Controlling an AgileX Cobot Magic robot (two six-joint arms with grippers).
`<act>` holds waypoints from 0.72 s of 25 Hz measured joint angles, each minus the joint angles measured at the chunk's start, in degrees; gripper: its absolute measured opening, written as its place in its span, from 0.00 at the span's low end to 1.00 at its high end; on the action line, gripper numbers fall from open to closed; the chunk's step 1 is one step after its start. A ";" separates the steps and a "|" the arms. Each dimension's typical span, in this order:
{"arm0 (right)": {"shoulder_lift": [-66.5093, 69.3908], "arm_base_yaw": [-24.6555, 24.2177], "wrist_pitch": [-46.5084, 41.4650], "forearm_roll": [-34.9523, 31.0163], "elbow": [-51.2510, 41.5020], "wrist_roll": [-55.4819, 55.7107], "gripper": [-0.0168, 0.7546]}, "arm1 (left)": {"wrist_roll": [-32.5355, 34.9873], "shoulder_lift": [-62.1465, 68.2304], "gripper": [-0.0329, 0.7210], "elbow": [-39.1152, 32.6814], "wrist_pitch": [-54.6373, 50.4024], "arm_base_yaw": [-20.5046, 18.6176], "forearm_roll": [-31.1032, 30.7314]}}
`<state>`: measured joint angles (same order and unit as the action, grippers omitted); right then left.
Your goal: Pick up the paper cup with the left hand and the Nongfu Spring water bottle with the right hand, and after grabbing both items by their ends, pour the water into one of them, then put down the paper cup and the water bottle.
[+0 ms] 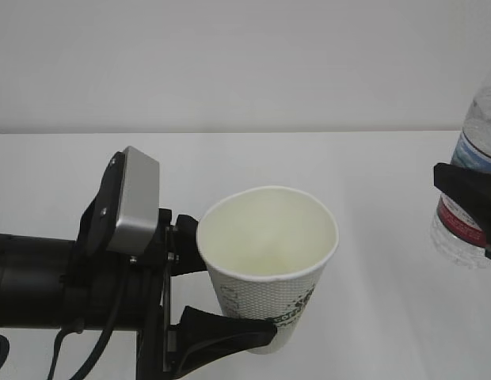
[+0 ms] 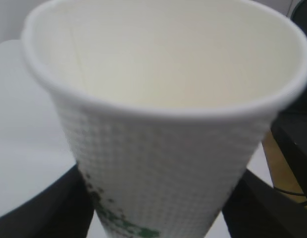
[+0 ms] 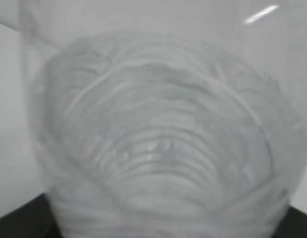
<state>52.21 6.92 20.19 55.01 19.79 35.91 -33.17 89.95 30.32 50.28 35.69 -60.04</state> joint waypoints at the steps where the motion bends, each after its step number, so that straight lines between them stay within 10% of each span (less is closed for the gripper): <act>1: 0.00 0.00 0.08 0.12 0.08 0.06 0.65 | 0.00 0.00 0.77 0.00 0.00 0.00 0.00; 18: 3.04 0.00 2.78 3.35 1.55 0.44 0.65 | 0.00 0.00 0.77 0.00 0.88 0.00 -0.08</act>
<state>55.25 6.92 22.97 58.36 21.34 36.35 -33.17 89.95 30.32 51.16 35.69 -60.13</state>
